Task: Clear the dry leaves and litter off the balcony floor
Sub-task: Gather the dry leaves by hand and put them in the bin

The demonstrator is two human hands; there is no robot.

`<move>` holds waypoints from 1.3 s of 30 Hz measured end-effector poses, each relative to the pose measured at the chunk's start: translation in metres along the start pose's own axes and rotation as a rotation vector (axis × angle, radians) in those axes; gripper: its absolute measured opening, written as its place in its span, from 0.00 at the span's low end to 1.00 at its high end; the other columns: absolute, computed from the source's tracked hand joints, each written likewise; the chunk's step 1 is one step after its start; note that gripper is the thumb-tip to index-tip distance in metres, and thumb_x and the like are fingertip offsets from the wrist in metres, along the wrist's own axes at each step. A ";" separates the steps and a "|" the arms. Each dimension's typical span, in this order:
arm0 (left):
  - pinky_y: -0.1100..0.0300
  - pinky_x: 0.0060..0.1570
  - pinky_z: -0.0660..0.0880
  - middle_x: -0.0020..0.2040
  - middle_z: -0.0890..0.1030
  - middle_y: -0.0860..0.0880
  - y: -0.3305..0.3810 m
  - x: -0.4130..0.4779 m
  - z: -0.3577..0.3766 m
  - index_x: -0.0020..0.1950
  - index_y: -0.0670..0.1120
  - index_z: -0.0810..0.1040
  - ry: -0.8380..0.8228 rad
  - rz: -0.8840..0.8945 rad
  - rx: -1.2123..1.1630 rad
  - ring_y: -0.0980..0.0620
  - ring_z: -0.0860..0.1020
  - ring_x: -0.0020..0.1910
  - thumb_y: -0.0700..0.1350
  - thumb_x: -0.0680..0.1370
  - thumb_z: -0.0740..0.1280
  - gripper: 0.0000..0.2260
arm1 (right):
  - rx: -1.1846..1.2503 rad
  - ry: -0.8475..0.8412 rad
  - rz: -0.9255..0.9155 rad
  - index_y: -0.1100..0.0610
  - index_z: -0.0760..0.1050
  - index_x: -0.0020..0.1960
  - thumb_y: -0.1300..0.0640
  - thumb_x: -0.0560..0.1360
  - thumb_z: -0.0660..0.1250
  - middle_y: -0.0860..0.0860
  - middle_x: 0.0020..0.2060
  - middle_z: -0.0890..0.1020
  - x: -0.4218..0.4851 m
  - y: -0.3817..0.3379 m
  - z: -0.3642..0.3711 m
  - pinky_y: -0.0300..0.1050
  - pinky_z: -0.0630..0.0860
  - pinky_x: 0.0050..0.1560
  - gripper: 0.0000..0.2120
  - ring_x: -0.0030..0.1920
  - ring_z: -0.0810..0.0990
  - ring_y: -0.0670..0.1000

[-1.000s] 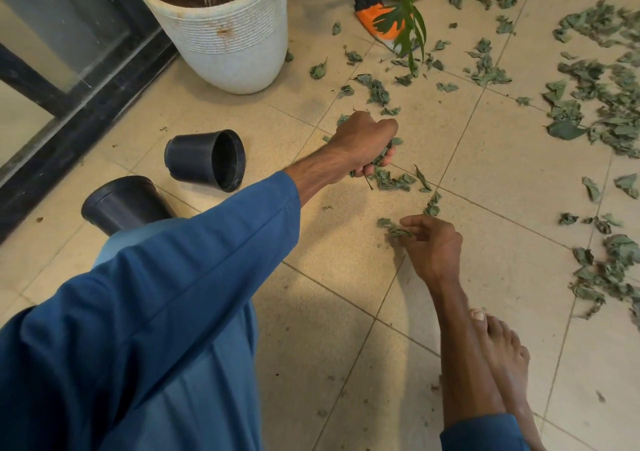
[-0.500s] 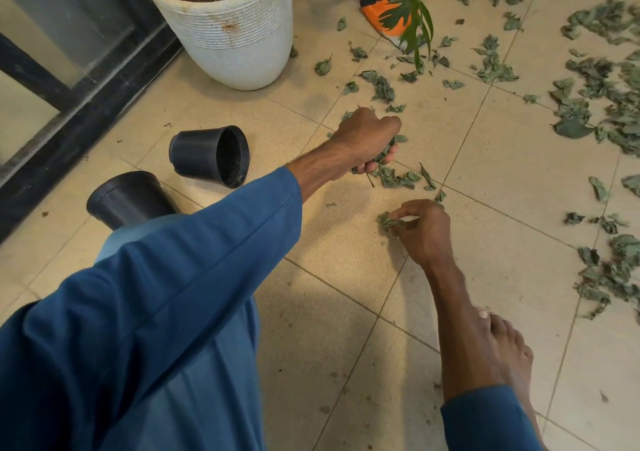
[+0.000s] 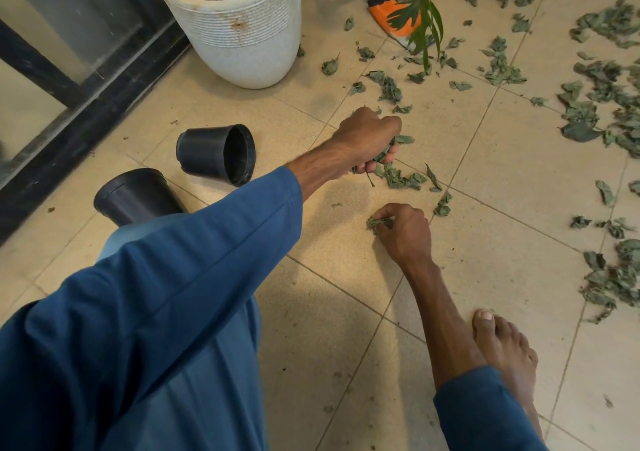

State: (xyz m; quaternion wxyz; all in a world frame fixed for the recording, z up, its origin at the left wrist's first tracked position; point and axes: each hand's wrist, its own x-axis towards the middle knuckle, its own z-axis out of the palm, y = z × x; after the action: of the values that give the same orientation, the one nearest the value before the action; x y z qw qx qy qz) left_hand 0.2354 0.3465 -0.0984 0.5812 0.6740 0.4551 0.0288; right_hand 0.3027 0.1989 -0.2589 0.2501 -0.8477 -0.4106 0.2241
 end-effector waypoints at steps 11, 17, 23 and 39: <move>0.66 0.21 0.62 0.29 0.78 0.49 0.002 -0.001 0.003 0.35 0.45 0.77 -0.032 0.002 0.000 0.53 0.68 0.22 0.45 0.79 0.61 0.14 | 0.409 0.224 0.224 0.57 0.86 0.48 0.66 0.69 0.79 0.49 0.39 0.86 -0.003 0.049 -0.072 0.29 0.79 0.40 0.10 0.35 0.83 0.37; 0.66 0.22 0.62 0.31 0.79 0.49 0.004 0.000 0.008 0.36 0.44 0.78 -0.051 0.023 0.016 0.52 0.68 0.23 0.45 0.79 0.61 0.14 | 0.469 0.319 0.325 0.52 0.86 0.47 0.63 0.69 0.80 0.50 0.42 0.87 -0.005 0.074 -0.093 0.36 0.81 0.41 0.10 0.34 0.84 0.43; 0.66 0.22 0.62 0.30 0.79 0.48 0.004 0.002 0.010 0.35 0.45 0.77 -0.053 0.019 0.021 0.52 0.68 0.22 0.45 0.79 0.61 0.14 | 0.302 0.269 0.319 0.53 0.84 0.55 0.62 0.69 0.80 0.51 0.44 0.86 0.009 0.068 -0.084 0.34 0.74 0.35 0.16 0.37 0.82 0.49; 0.66 0.21 0.62 0.29 0.79 0.50 0.006 -0.003 0.007 0.34 0.45 0.78 -0.030 0.020 0.034 0.53 0.69 0.21 0.46 0.79 0.62 0.14 | 0.214 0.267 0.250 0.56 0.86 0.51 0.65 0.72 0.75 0.51 0.45 0.87 -0.007 0.065 -0.060 0.39 0.82 0.46 0.09 0.40 0.83 0.45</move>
State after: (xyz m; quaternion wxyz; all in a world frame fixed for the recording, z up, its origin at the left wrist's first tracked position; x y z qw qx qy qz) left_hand 0.2411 0.3393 -0.0945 0.5760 0.6887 0.4400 0.0166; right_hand 0.3722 0.1439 -0.2506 0.3611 -0.8828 -0.2394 0.1816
